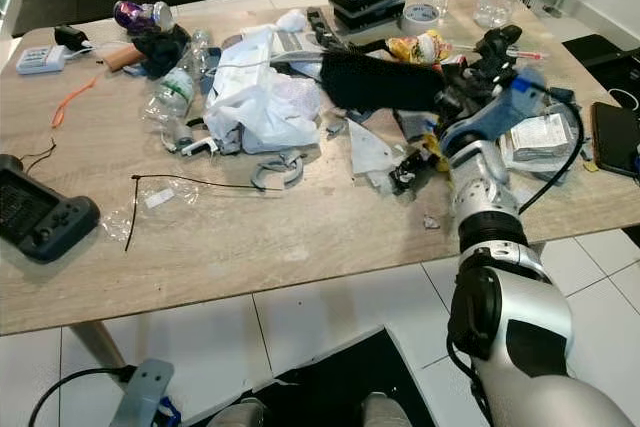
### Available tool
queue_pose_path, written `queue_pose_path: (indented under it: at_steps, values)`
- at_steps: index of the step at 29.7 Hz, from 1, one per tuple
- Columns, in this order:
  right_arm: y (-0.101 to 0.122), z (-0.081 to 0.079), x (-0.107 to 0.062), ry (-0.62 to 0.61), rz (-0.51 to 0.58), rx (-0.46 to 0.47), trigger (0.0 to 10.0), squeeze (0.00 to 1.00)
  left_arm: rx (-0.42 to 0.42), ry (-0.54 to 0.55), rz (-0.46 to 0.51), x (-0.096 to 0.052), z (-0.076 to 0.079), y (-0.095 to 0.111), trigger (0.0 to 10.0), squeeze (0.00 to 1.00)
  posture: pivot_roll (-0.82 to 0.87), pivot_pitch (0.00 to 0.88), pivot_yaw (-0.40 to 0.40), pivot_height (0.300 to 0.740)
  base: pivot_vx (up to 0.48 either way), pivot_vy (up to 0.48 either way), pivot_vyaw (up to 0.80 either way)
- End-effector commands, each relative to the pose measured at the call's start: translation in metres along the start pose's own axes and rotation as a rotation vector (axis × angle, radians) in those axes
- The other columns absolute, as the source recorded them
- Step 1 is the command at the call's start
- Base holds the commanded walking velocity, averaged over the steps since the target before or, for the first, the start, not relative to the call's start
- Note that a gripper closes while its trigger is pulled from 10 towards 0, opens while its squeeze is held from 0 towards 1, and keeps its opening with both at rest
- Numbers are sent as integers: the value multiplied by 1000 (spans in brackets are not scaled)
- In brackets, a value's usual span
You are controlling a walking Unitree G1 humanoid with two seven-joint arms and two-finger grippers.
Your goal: Picking trash to rubbish bin
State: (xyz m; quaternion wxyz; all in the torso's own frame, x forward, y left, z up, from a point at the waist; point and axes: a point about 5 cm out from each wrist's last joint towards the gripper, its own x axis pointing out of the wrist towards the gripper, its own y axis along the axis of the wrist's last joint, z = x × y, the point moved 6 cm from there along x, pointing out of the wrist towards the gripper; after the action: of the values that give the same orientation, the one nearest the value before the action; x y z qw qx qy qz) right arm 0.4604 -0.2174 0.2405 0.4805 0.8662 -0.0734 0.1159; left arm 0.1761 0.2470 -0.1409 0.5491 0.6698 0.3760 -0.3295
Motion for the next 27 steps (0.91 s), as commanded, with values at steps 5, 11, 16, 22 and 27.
queue_pose_path:
  at_steps: [5, 11, 16, 22, 27]
  values:
    - [26, -18, 2, 93, 108, -4, 0, 0, -221, 155, -14, -4, -11, -16, 10000, 0, -7, 147, 19, 740, 0, 0, 0]
    - [38, -35, 2, 167, 155, 3, 0, 0, -349, 419, 9, -16, -86, -8, 10000, 0, -8, 140, 20, 740, 0, 0, 0]
    - [43, -56, -1, 269, 176, 22, 0, 0, -633, 763, 33, -53, -172, -21, 10000, 0, -9, 132, 14, 740, 0, 0, 0]
    - [41, -80, -7, 399, 166, 48, 0, 0, -817, 989, 173, -90, -231, -11, 10000, 0, -4, 127, 9, 740, 0, 0, 0]
    - [41, -89, -10, 442, 164, 69, 0, 0, -857, 1200, 256, -135, -284, 4, 10000, 0, 2, 121, 7, 740, 0, 0, 0]
